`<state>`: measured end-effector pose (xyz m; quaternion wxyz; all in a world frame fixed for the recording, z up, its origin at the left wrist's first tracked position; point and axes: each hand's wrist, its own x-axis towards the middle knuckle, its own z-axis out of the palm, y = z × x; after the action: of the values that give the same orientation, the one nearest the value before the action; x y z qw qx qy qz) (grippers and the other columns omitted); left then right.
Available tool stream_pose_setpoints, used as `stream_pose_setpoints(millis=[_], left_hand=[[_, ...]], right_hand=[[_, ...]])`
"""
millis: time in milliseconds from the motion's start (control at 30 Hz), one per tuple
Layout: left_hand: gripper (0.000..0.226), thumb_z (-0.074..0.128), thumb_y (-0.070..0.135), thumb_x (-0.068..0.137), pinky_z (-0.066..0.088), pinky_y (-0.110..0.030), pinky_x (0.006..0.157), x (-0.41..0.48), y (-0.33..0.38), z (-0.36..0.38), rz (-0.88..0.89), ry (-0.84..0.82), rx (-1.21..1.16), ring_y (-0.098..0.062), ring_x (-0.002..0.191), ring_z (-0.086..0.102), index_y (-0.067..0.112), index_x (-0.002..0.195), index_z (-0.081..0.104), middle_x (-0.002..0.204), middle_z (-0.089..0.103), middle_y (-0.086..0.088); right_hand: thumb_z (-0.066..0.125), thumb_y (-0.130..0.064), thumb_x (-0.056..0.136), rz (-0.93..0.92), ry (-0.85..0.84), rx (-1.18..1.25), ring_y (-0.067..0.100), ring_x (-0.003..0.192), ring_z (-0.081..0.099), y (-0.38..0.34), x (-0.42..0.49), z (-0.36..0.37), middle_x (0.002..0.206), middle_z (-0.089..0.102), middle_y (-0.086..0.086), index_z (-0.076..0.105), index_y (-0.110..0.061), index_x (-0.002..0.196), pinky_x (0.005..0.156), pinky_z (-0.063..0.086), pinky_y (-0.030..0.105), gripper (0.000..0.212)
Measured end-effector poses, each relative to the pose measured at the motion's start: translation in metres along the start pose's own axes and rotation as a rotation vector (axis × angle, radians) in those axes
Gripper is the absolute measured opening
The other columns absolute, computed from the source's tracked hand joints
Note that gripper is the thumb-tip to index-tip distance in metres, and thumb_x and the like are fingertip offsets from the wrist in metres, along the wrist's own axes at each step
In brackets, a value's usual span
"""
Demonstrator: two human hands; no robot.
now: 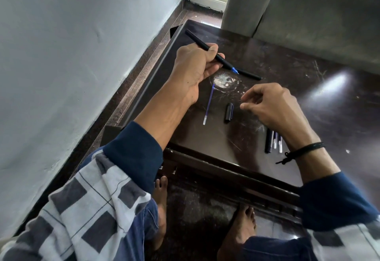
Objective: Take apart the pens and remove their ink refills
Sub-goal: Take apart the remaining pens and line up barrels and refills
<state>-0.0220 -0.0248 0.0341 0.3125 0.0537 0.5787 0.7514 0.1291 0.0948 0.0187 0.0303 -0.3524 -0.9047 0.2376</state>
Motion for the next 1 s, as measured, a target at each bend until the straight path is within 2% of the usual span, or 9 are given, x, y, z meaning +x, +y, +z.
stream_pose_setpoints(millis=[67,200,333,467,567,733,833,933,1000], left_hand=[[0.008,0.061,0.006,0.097,0.060,-0.022,0.072,0.000,0.000,0.000,0.005,0.007,-0.004,-0.021,0.087,0.075,0.011,0.095,0.067,0.092,0.077,-0.012],[0.008,0.061,0.005,0.097,0.060,-0.024,0.075,0.002,0.001,-0.002,0.016,0.020,-0.011,-0.024,0.096,0.075,0.011,0.097,0.067,0.094,0.078,-0.013],[0.008,0.061,0.006,0.098,0.060,-0.025,0.077,0.001,0.001,-0.002,0.012,0.022,-0.010,-0.025,0.096,0.075,0.010,0.098,0.067,0.097,0.078,-0.013],[0.008,0.061,0.007,0.098,0.060,-0.025,0.078,0.000,0.000,-0.001,0.005,0.008,-0.006,-0.021,0.088,0.076,0.009,0.102,0.068,0.093,0.078,-0.010],[0.009,0.061,0.007,0.098,0.060,-0.027,0.080,0.001,0.000,-0.001,0.001,0.002,-0.004,-0.022,0.090,0.076,0.008,0.104,0.068,0.091,0.078,-0.010],[0.008,0.062,0.006,0.097,0.061,-0.029,0.082,0.001,-0.002,-0.001,-0.009,-0.011,-0.018,-0.025,0.097,0.075,0.008,0.102,0.068,0.092,0.078,-0.011],[0.007,0.062,0.004,0.097,0.062,-0.030,0.082,0.001,-0.003,0.001,-0.011,-0.014,-0.026,-0.024,0.098,0.075,0.007,0.100,0.068,0.092,0.077,-0.012],[0.007,0.062,0.002,0.096,0.062,-0.030,0.081,0.003,-0.002,0.001,-0.014,-0.018,-0.051,-0.023,0.097,0.075,0.005,0.099,0.068,0.096,0.076,-0.016],[0.007,0.063,0.000,0.095,0.062,-0.029,0.081,0.002,-0.002,0.000,-0.017,-0.024,-0.061,-0.023,0.097,0.076,0.004,0.097,0.068,0.100,0.076,-0.018]], right_hand=[[0.080,-0.034,0.084,-0.007,-0.028,-0.045,0.017,0.091,0.067,0.000,0.001,0.003,0.084,0.067,-0.016,0.075,-0.031,0.094,0.079,0.048,0.031,0.012],[0.079,-0.038,0.085,-0.026,-0.096,-0.084,0.015,0.091,0.064,-0.003,0.001,0.006,0.087,0.067,-0.016,0.073,-0.032,0.097,0.076,0.040,0.029,0.015],[0.080,-0.046,0.082,-0.075,-0.124,-0.068,0.013,0.091,0.065,-0.006,-0.001,0.010,0.086,0.068,-0.015,0.070,-0.035,0.104,0.077,0.046,0.032,0.026],[0.075,-0.058,0.082,-0.123,-0.147,-0.142,0.016,0.100,0.062,-0.011,-0.004,0.018,0.102,0.063,-0.010,0.066,-0.033,0.124,0.080,0.047,0.035,0.050],[0.074,-0.051,0.087,-0.125,-0.146,-0.155,0.018,0.102,0.061,-0.015,-0.006,0.022,0.106,0.063,-0.006,0.065,-0.028,0.125,0.083,0.047,0.035,0.045],[0.073,-0.026,0.087,-0.078,-0.182,-0.117,0.018,0.097,0.062,-0.016,-0.006,0.023,0.098,0.065,-0.008,0.066,-0.029,0.116,0.078,0.043,0.033,0.029],[0.070,-0.029,0.084,-0.042,-0.159,-0.116,0.020,0.096,0.064,-0.015,-0.007,0.023,0.096,0.068,-0.005,0.068,-0.029,0.115,0.078,0.044,0.033,0.031],[0.072,-0.032,0.080,0.075,-0.021,0.099,0.019,0.085,0.066,-0.012,-0.002,0.020,0.085,0.070,-0.005,0.073,-0.029,0.097,0.080,0.052,0.034,0.017],[0.074,-0.025,0.079,0.152,0.109,0.467,0.021,0.070,0.067,-0.010,0.002,0.015,0.075,0.069,-0.001,0.071,-0.023,0.085,0.070,0.058,0.037,0.007]])
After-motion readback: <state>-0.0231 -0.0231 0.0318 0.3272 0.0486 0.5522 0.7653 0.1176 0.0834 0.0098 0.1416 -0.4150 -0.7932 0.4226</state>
